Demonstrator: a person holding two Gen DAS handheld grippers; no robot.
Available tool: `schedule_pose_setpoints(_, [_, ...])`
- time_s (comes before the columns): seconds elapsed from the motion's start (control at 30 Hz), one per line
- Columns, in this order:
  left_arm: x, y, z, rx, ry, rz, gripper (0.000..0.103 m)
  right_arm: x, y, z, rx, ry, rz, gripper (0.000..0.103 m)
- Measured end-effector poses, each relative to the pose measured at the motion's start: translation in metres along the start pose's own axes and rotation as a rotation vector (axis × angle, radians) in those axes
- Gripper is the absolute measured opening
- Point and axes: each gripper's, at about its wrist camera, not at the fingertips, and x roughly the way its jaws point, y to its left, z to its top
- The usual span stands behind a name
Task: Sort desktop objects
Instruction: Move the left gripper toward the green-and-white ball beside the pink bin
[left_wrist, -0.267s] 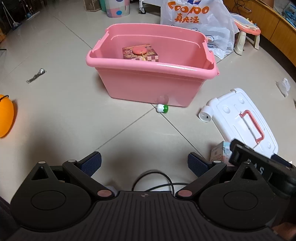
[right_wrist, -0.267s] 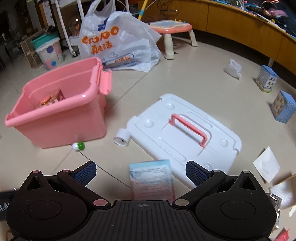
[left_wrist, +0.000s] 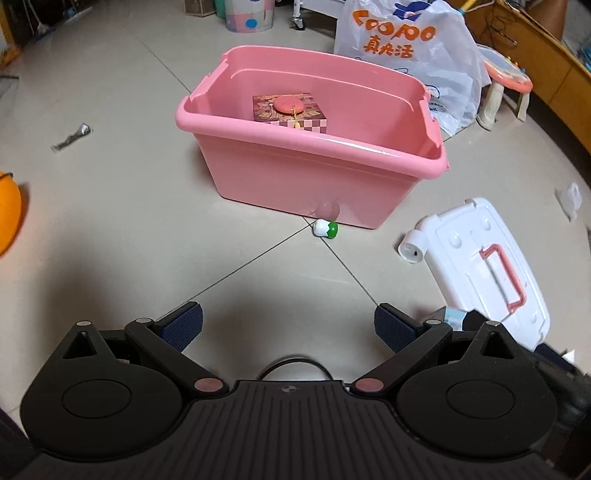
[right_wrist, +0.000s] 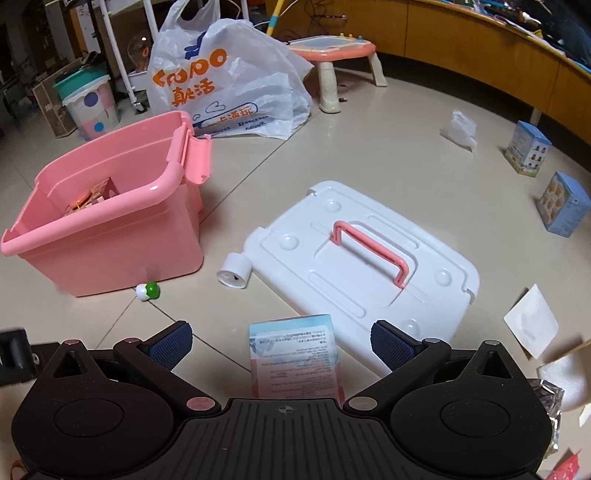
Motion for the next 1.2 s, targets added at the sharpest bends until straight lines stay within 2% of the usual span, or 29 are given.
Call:
schedule_pose_setpoints(0.3, [0.017, 0.004, 0.015, -0.052, 0.008, -0.011, 0.101, 0.017, -0.004, -0.002, 0.028, 0.024, 0.021, 0.102])
schedule_pose_setpoints(0.5, [0.031, -0.002, 0.015, -0.030, -0.015, -0.001, 0.101, 0.029, 0.004, 0.002, 0.010, 0.030, 0.032, 0.102])
schedule_pose_setpoints(0.7, [0.050, -0.009, 0.019, -0.020, 0.003, 0.014, 0.101, 0.037, 0.010, 0.004, -0.020, 0.027, 0.037, 0.102])
schedule_pose_setpoints(0.8, [0.062, -0.011, 0.022, -0.032, 0.017, 0.014, 0.097, 0.040, 0.011, 0.005, -0.014, 0.026, 0.040, 0.102])
schedule_pose_setpoints(0.93, [0.077, -0.010, 0.026, -0.031, 0.024, 0.020, 0.097, 0.045, 0.009, 0.007, 0.005, 0.028, 0.042, 0.102])
schedule_pose_setpoints(1.2, [0.101, -0.018, 0.034, -0.016, 0.013, -0.009, 0.097, 0.055, 0.010, 0.007, 0.020, 0.037, 0.047, 0.102])
